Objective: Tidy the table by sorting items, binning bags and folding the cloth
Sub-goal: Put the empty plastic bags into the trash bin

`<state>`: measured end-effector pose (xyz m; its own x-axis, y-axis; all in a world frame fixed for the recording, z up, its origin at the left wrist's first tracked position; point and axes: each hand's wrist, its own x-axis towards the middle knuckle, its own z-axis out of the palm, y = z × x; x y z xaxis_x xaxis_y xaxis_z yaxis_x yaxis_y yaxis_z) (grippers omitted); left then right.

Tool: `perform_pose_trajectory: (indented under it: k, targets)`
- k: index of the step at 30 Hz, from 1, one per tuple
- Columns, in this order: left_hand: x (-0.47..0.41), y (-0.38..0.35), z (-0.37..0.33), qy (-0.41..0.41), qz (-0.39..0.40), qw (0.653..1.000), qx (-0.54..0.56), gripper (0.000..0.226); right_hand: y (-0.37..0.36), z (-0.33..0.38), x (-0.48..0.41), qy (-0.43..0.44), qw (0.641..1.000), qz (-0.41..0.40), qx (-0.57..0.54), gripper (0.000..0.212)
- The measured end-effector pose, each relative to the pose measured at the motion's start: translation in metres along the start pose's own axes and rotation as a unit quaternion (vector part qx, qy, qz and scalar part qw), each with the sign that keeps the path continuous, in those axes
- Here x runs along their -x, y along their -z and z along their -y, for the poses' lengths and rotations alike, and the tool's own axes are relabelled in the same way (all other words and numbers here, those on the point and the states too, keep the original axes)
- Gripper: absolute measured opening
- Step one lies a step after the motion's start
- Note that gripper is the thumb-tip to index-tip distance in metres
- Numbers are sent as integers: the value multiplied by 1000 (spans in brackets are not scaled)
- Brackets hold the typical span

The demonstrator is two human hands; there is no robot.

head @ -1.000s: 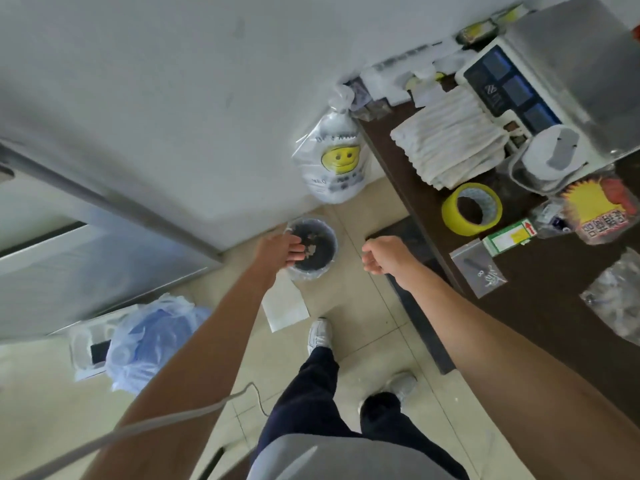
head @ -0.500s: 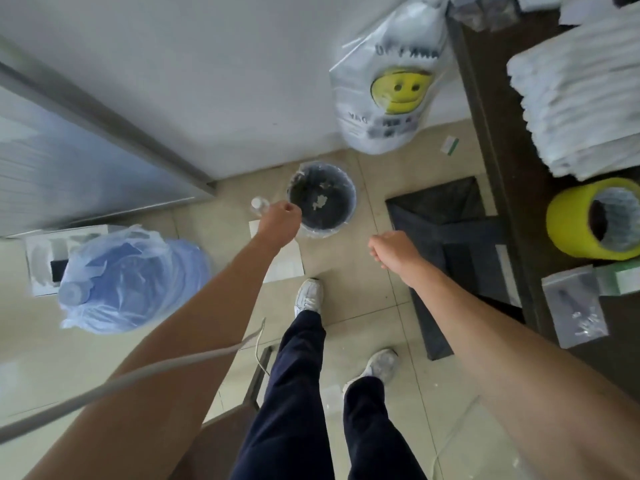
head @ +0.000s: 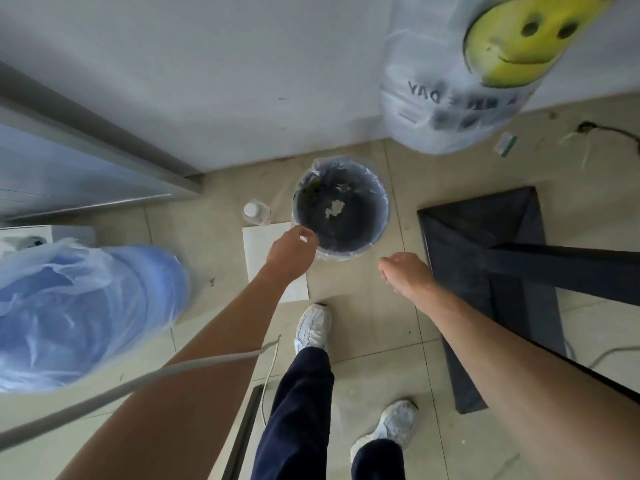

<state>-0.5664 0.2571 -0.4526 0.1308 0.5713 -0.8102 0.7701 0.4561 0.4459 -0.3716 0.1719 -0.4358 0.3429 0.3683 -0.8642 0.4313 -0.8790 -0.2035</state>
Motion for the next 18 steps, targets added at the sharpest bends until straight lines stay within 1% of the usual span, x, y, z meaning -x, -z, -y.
perform_pose_trajectory:
  k: [3,6,8,11,12,14,16,18]
  targets:
    - [-30,-11,15,0,-2,1000,-8,36,-16,-5,-32,-12,1000,8,-12,29]
    - [-56,-20,28,7,-3,1000,-6,40,-31,-10,-60,-29,998,9,-58,32]
    - [-73,-25,38,18,-11,1000,-4,46,-39,-13,-75,-43,995,8,-89,28]
    - [-92,-29,47,43,-24,999,-11,53,-47,-13,-94,-59,989,6,-132,16]
    - [-97,-29,49,54,-24,998,-10,56,-48,-13,-100,-65,986,9,-151,14]
    - [-103,-31,50,65,-20,998,4,61,-49,-12,-107,-76,980,14,-186,19]
    - [-108,-32,50,60,-11,998,22,59,-50,-9,-112,-86,973,15,-215,22]
    - [-112,-32,49,54,-5,998,37,56,-50,-7,-116,-99,967,11,-234,21]
